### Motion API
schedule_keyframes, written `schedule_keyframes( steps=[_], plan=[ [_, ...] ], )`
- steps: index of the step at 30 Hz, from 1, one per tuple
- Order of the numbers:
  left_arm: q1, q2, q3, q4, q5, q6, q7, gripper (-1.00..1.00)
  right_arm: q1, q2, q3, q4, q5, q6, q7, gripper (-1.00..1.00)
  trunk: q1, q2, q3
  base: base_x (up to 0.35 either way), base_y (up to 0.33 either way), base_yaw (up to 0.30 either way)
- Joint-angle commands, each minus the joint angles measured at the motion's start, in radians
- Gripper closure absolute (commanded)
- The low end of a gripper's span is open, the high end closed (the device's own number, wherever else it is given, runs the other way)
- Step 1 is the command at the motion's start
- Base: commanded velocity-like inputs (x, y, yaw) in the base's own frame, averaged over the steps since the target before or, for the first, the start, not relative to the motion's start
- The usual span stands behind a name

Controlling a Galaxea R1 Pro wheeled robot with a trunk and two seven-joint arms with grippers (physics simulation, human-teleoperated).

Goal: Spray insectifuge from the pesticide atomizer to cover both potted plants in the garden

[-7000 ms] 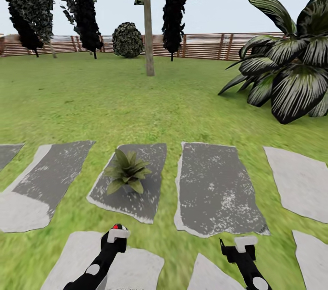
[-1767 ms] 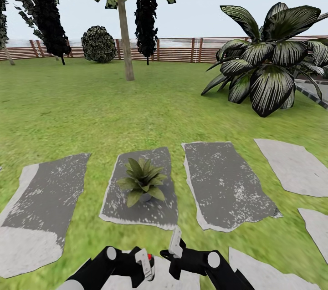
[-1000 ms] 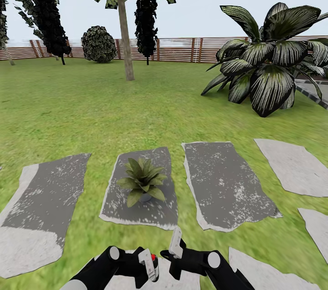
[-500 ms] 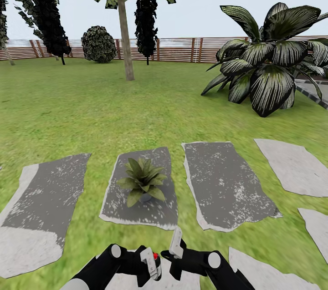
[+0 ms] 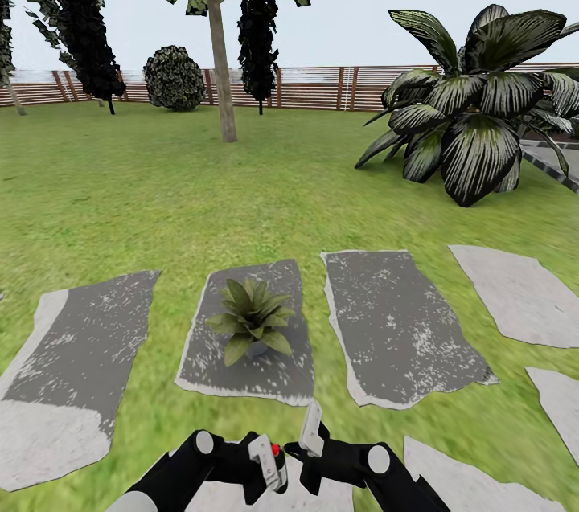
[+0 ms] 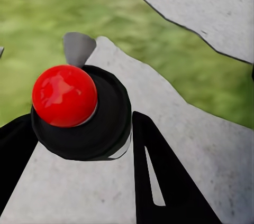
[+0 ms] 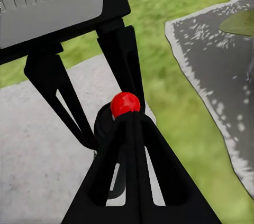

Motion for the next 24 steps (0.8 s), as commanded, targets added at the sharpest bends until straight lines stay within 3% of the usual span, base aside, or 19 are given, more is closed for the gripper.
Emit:
schedule_keyframes(
  steps=[1, 10, 16, 24],
  plan=[
    [-0.001, -0.001, 0.001, -0.001, -0.010, -0.010, 0.000, 1.00, 0.000, 0.000, -0.001, -0.001, 0.010, -0.006, 0.000, 1.00, 0.000, 0.000, -0.001, 0.000, 0.000, 0.000],
    [0.000, -0.002, 0.001, -0.001, -0.010, -0.011, -0.002, 1.00, 0.000, -0.001, -0.001, 0.001, 0.010, -0.006, 0.000, 1.00, 0.000, 0.000, -0.001, 0.000, 0.000, 0.000],
    [0.000, -0.004, 0.002, -0.020, -0.010, -0.009, -0.057, 1.00, 0.000, -0.001, -0.001, 0.000, 0.010, -0.006, 0.000, 1.00, 0.000, 0.000, -0.001, 0.000, 0.000, 0.000],
    [0.000, -0.005, 0.003, -0.032, -0.008, -0.006, -0.066, 1.00, 0.000, -0.001, -0.001, -0.001, 0.010, -0.006, 0.000, 1.00, 0.000, 0.000, -0.001, 0.000, 0.000, 0.000]
  ],
)
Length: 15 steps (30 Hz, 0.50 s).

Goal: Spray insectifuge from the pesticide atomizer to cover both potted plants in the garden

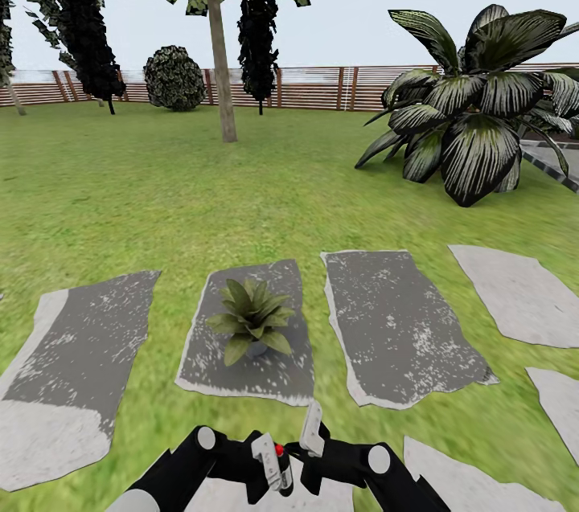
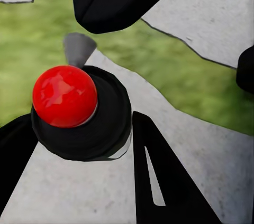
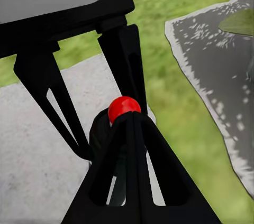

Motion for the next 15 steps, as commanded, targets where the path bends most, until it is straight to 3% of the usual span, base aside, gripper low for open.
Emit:
schedule_keyframes(
  steps=[1, 15],
  plan=[
    [0.000, 0.000, 0.001, -0.001, -0.010, -0.010, -0.001, 1.00, 0.000, 0.000, -0.001, -0.001, 0.010, -0.006, 0.000, 1.00, 0.000, 0.000, -0.001, 0.000, 0.000, 0.000],
    [0.000, 0.000, 0.001, -0.002, -0.010, -0.011, -0.004, 1.00, 0.000, 0.000, -0.001, 0.001, 0.012, -0.006, 0.000, 1.00, 0.000, 0.000, -0.001, 0.000, 0.000, 0.000]
  ],
)
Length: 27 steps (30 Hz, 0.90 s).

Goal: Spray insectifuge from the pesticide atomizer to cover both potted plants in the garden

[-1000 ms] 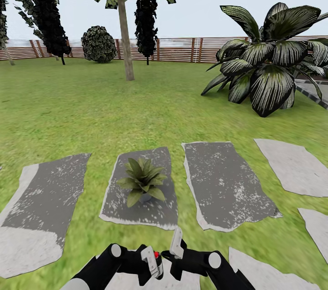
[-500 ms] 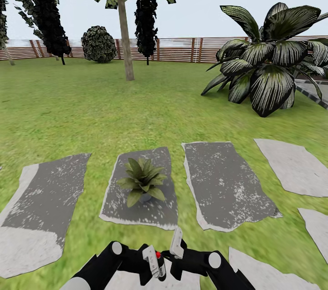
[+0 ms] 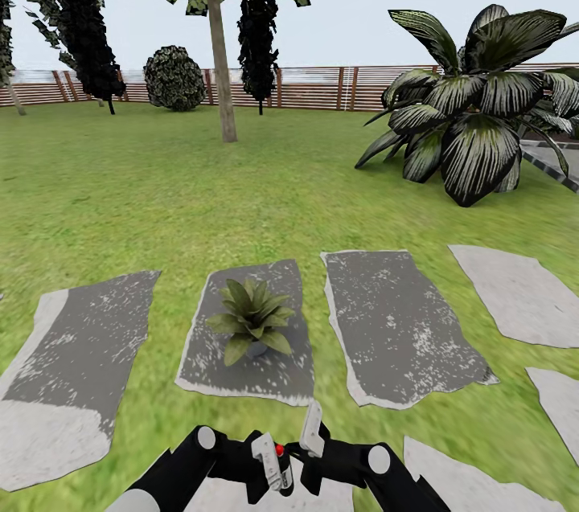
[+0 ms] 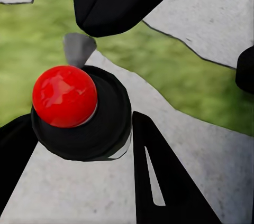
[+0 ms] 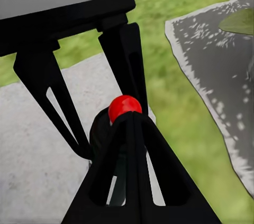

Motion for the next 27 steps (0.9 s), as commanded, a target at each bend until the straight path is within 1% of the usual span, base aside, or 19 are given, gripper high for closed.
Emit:
schedule_keyframes(
  steps=[1, 5, 9, 13, 27],
  plan=[
    [0.000, 0.000, 0.001, -0.001, -0.010, -0.010, -0.001, 1.00, 0.000, 0.000, -0.001, 0.000, 0.011, -0.006, 0.000, 1.00, 0.000, 0.000, -0.001, 0.000, 0.000, 0.000],
    [0.000, 0.000, 0.001, -0.001, -0.007, -0.011, -0.001, 1.00, 0.000, -0.002, -0.002, 0.000, 0.011, -0.006, 0.000, 1.00, 0.000, 0.000, -0.001, 0.000, 0.000, 0.000],
    [0.000, 0.000, 0.000, -0.002, 0.014, -0.014, -0.002, 1.00, 0.000, -0.004, -0.002, 0.000, 0.011, -0.006, -0.001, 1.00, 0.000, 0.000, -0.001, 0.000, 0.000, 0.000],
    [0.000, 0.000, 0.000, -0.002, 0.022, -0.015, -0.002, 1.00, 0.000, -0.006, -0.003, 0.000, 0.011, -0.006, 0.000, 1.00, 0.000, 0.000, -0.001, 0.000, 0.000, 0.000],
    [0.000, 0.002, -0.002, 0.002, 0.019, -0.013, -0.001, 1.00, 0.000, -0.006, -0.003, 0.000, 0.011, -0.006, 0.000, 1.00, 0.000, 0.000, -0.001, 0.000, 0.000, 0.000]
  ],
)
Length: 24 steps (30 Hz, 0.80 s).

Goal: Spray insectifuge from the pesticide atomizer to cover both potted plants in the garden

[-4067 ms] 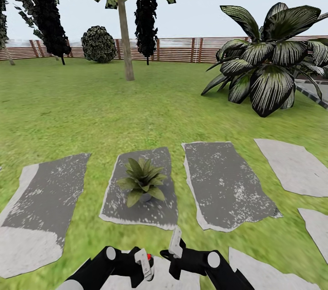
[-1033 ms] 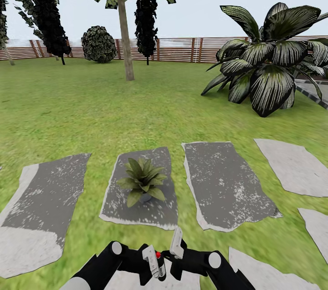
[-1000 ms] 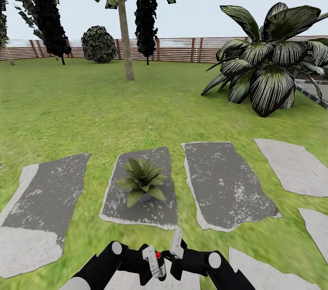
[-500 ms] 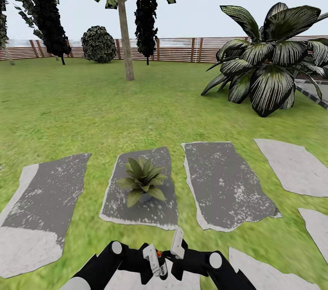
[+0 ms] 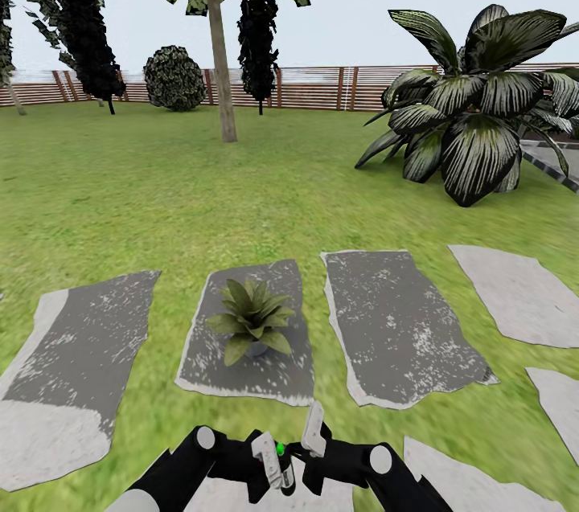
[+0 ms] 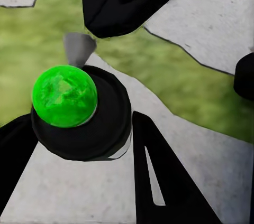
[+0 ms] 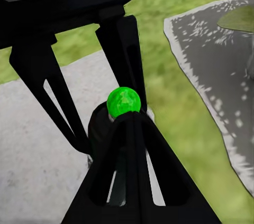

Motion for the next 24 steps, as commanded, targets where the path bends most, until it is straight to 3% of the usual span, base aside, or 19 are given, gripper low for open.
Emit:
schedule_keyframes(
  steps=[1, 5, 7, 14, 24],
  plan=[
    [0.000, 0.002, 0.000, 0.001, -0.012, -0.010, 0.000, 1.00, 0.000, 0.000, -0.001, -0.001, 0.010, -0.006, 0.000, 1.00, 0.000, 0.000, -0.001, 0.000, 0.000, 0.000],
    [0.000, 0.020, -0.001, 0.005, -0.019, -0.005, 0.002, 1.00, 0.000, 0.000, -0.001, -0.001, 0.010, -0.006, 0.000, 1.00, 0.000, 0.000, -0.001, 0.000, 0.000, 0.000],
    [0.001, 0.059, -0.001, 0.007, -0.022, -0.001, 0.003, 1.00, 0.000, 0.000, -0.001, -0.001, 0.010, -0.006, 0.000, 1.00, 0.000, 0.000, -0.001, 0.000, 0.000, 0.000],
    [0.002, 0.148, 0.001, 0.009, -0.022, 0.002, 0.003, 1.00, 0.000, 0.000, 0.000, -0.001, 0.010, -0.005, 0.000, 1.00, 0.000, 0.000, -0.001, 0.000, 0.000, 0.000],
    [0.002, 0.246, -0.001, 0.011, -0.024, 0.002, 0.003, 1.00, 0.000, -0.006, -0.004, 0.045, 0.011, -0.005, -0.004, 1.00, 0.000, 0.000, -0.001, 0.000, 0.000, 0.000]
  ],
)
